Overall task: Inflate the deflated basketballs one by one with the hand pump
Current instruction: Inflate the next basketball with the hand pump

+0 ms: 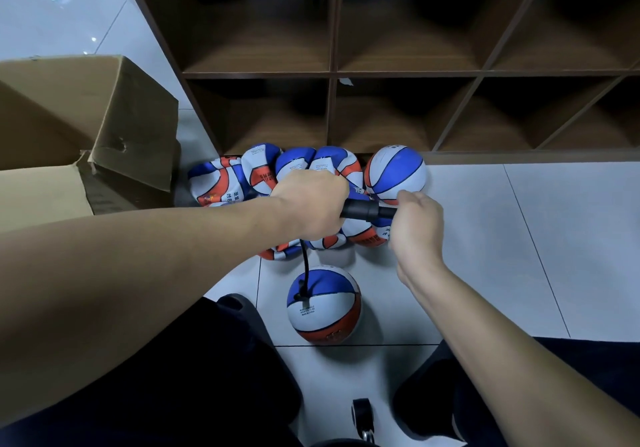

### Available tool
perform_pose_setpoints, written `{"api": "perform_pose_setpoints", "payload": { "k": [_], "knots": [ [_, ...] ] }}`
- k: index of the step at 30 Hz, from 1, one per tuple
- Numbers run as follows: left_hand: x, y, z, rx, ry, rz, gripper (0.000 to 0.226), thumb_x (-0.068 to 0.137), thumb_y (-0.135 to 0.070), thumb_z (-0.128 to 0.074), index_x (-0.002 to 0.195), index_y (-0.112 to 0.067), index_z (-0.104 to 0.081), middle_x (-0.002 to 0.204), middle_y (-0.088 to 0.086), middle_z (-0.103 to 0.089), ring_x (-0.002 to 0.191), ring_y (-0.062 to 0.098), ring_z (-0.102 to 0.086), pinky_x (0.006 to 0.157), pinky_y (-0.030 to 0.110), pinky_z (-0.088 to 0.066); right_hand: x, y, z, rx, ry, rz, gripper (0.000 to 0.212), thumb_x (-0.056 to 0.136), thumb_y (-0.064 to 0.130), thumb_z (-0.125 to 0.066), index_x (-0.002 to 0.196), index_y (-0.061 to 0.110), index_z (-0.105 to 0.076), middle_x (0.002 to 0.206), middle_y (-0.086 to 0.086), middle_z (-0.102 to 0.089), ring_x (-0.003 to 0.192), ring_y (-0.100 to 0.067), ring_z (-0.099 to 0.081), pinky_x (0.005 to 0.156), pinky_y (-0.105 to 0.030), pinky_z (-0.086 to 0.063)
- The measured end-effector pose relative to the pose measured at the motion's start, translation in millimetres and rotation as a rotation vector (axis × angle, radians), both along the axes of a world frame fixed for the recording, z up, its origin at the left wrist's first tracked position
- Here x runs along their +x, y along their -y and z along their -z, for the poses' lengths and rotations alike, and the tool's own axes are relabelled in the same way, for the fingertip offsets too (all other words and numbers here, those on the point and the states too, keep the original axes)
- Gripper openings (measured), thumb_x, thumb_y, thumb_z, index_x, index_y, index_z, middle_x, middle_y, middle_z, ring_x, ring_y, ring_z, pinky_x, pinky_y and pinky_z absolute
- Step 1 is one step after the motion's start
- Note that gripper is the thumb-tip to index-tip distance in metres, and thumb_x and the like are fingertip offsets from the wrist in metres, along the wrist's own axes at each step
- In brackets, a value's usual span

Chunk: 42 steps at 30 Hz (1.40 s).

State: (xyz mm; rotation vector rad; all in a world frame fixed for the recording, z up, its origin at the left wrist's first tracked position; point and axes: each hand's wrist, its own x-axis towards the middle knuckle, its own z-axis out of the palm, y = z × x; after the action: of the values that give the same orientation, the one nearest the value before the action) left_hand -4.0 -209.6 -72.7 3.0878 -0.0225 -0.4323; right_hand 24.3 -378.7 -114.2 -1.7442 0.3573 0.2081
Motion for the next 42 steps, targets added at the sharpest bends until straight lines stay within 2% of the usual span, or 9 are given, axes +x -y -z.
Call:
{"api": "perform_pose_setpoints", "payload": {
  "k": [5,8,11,15,19,25,29,36,42],
  "knots": [
    [4,6,-3,-0.015,0.009,0.015,0.006,0.094,-0.023,-0.061,0.089,-0.026,-0.062,0.075,-0.002,-0.063,0.066,0.018,-0.062,0.055,0.031,-0.049,-2,-6,-1,0.021,-0.014,-0.057,0.023,0.085,0.033,-0.050,0.065,0.022,-0.046,0.072,-0.008,-0.052,0.068,-0.033,-0.049,0.063,-0.040,-0.037],
    [5,8,-4,-0.025,0.014,0.027,0.004,0.093,-0.024,-0.061,0.091,-0.026,-0.064,0.075,-0.002,-0.064,0.067,0.019,-0.063,0.058,0.033,-0.055,-2,-9,-2,-0.004,-0.001,-0.080,0.025,0.086,0.038,-0.050,0.069,0.023,-0.058,0.086,-0.015,-0.066,0.086,-0.044,-0.069,0.070,-0.051,-0.058],
    [6,9,-2,-0.044,0.017,0.039,0.004,0.094,-0.026,-0.062,0.092,-0.026,-0.065,0.074,-0.003,-0.064,0.067,0.018,-0.064,0.059,0.034,-0.057,-4,-7,-3,-0.018,0.032,-0.100,0.027,0.090,0.039,-0.051,0.077,0.016,-0.059,0.093,-0.019,-0.068,0.093,-0.045,-0.069,0.083,-0.062,-0.062],
    [7,4,3,-0.096,0.021,0.048,0.014,0.097,-0.033,-0.060,0.085,-0.026,-0.063,0.072,-0.004,-0.063,0.065,0.018,-0.062,0.055,0.033,-0.051,-1,1,-6,-0.088,0.108,-0.199,0.029,0.096,0.039,-0.052,0.078,0.016,-0.056,0.081,-0.013,-0.065,0.082,-0.041,-0.066,0.075,-0.055,-0.063],
    [7,-10,2,-0.146,-0.002,0.000,0.024,0.099,-0.041,-0.062,0.081,-0.026,-0.063,0.070,-0.003,-0.061,0.061,0.018,-0.059,0.052,0.031,-0.044,19,17,-12,-0.176,0.159,-0.238,0.032,0.101,0.030,-0.056,0.071,0.018,-0.051,0.056,0.011,-0.046,0.056,-0.016,-0.043,0.058,-0.032,-0.037],
    [9,-34,-3,-0.135,-0.040,-0.055,0.026,0.097,-0.043,-0.064,0.077,-0.026,-0.060,0.070,-0.001,-0.064,0.064,0.021,-0.062,0.058,0.038,-0.051,41,56,-14,-0.043,0.073,-0.077,0.043,0.094,0.021,-0.056,0.056,0.024,-0.037,0.059,0.005,-0.025,0.058,-0.023,-0.021,0.054,-0.036,-0.018],
    [8,-24,-2,-0.118,0.003,-0.027,0.020,0.096,-0.034,-0.065,0.078,-0.027,-0.060,0.070,-0.002,-0.063,0.063,0.019,-0.061,0.054,0.033,-0.045,30,42,-13,-0.081,0.158,-0.065,0.038,0.092,0.022,-0.054,0.057,0.027,-0.038,0.059,0.008,-0.028,0.062,-0.025,-0.026,0.057,-0.040,-0.024],
    [-1,-17,-8,-0.125,0.007,-0.018,0.015,0.095,-0.024,-0.062,0.080,-0.027,-0.062,0.072,-0.001,-0.063,0.062,0.019,-0.059,0.054,0.031,-0.044,4,14,-15,-0.112,0.297,-0.183,0.033,0.103,0.018,-0.053,0.073,0.015,-0.042,0.058,0.011,-0.037,0.057,-0.010,-0.033,0.053,-0.024,-0.030],
    [-3,-5,-12,-0.107,-0.007,-0.021,0.014,0.094,-0.022,-0.061,0.080,-0.026,-0.061,0.069,-0.001,-0.060,0.057,0.017,-0.055,0.052,0.030,-0.042,-2,3,-15,-0.076,0.266,-0.219,0.038,0.103,0.018,-0.052,0.070,0.018,-0.034,0.060,0.010,-0.032,0.061,-0.015,-0.030,0.057,-0.033,-0.029]
  ]
}}
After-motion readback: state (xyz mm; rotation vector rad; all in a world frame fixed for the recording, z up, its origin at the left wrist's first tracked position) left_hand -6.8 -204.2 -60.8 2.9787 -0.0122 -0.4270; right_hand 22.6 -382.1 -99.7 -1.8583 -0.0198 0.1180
